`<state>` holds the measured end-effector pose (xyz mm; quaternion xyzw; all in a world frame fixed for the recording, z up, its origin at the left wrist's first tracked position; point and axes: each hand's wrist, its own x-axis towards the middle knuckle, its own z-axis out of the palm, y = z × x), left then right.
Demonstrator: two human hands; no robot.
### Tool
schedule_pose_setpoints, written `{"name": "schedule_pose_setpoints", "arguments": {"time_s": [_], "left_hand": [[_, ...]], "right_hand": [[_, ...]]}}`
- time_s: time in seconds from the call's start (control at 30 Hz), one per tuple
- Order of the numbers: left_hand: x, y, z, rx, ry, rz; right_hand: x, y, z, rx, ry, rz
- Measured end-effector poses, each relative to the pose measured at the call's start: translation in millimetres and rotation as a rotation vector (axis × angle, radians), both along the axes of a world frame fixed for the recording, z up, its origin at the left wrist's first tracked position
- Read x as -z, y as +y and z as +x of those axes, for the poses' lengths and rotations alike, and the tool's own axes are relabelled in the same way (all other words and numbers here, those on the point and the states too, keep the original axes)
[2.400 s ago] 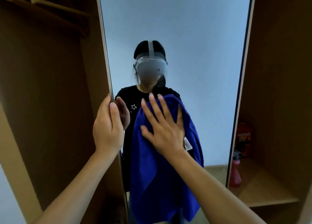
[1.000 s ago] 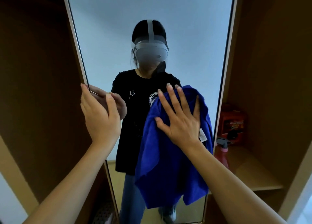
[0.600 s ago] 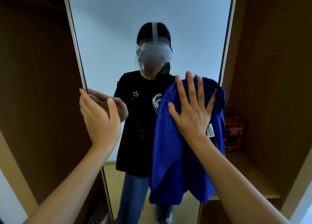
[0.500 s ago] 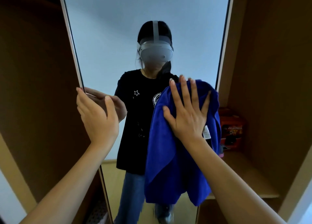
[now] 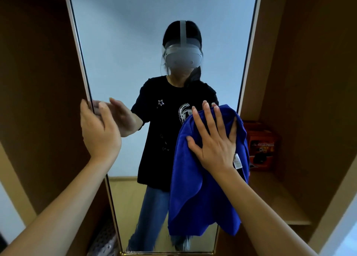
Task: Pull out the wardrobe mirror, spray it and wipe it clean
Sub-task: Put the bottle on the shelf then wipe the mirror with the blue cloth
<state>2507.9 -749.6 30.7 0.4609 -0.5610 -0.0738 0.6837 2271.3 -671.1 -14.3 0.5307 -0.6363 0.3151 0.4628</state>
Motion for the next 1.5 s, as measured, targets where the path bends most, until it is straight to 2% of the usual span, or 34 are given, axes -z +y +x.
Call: {"name": "schedule_pose_setpoints", "arguments": {"time_s": [0.1,0.33,0.7,0.93,1.13,1.5], "left_hand": [[16,7,6,-0.002,0.007,0.105],[29,6,7,-0.045,-0.056,0.097],[44,-2,7,0.012,-0.012,-0.081],[84,-8,11,-0.004,-0.036,-0.148],[145,-10,12,0.028,-0.041,-0.136],[158,-19,5,-0.035,-0.012,-0.265]], "right_hand": [[-8,1,1,-0.016,-0.030,0.038],[-15,-8,9,-0.014,-0.043,0.010],[71,-10,8,0.011,0.080,-0.012],[62,-9,1,-0.004,-0.033,-0.057],[52,-20,17,-0.019,-0.006,-0.114],[105,-23,10,-0.019,0.061,-0.173]]}}
